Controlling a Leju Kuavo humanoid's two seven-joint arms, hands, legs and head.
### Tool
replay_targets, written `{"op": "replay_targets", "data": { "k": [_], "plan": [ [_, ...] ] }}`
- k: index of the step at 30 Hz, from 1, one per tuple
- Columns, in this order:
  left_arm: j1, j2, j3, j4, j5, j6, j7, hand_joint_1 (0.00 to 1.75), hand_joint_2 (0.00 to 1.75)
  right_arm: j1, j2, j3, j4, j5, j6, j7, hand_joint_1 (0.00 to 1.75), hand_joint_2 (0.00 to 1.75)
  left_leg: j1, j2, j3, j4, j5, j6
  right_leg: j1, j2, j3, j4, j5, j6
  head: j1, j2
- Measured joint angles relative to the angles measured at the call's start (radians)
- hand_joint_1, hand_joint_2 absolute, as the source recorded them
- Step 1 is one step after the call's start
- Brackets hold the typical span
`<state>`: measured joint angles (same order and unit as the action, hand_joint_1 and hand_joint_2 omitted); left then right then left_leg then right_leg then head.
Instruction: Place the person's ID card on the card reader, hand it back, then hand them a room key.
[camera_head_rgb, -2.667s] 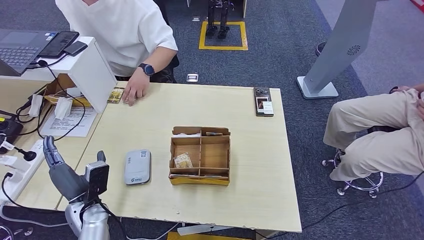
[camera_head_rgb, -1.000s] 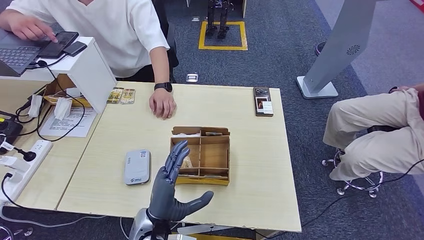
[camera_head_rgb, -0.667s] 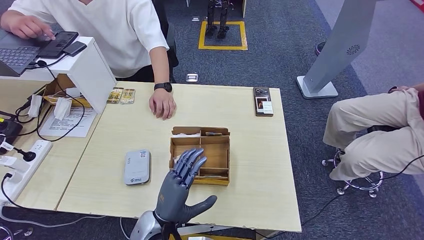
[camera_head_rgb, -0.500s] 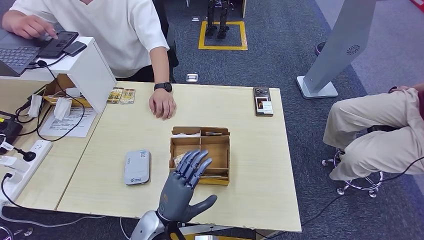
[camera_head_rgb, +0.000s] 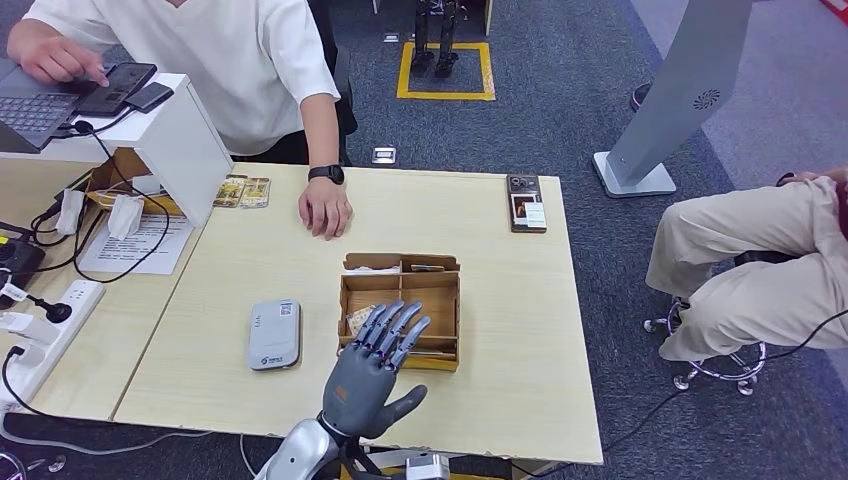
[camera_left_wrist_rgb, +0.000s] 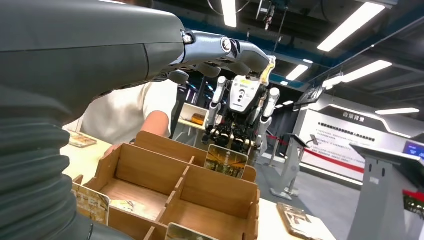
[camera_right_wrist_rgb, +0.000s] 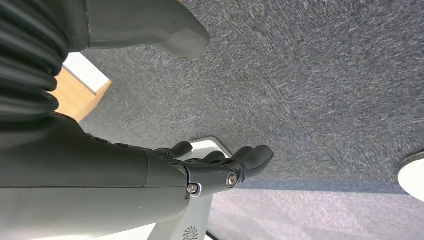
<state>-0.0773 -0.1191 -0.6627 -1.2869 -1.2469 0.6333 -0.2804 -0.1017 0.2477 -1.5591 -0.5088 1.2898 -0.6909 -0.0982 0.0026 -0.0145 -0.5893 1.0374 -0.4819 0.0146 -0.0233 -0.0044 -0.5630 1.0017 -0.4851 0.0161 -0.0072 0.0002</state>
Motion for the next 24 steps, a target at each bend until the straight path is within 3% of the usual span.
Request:
{"op": "replay_targets", "data": {
  "k": [24],
  "plan": [
    [-0.032,0.003,-0.009,0.063,-0.288,0.040,0.281,0.00,1.75,0.000,-0.001,0.000,0.004,0.009,0.000,0.014,0.00,1.75,0.000,0.000,0.000,0.000,0.000,0.000,0.000,0.000,0.000,0.000,0.000,0.000,0.000,0.000]
  ]
}}
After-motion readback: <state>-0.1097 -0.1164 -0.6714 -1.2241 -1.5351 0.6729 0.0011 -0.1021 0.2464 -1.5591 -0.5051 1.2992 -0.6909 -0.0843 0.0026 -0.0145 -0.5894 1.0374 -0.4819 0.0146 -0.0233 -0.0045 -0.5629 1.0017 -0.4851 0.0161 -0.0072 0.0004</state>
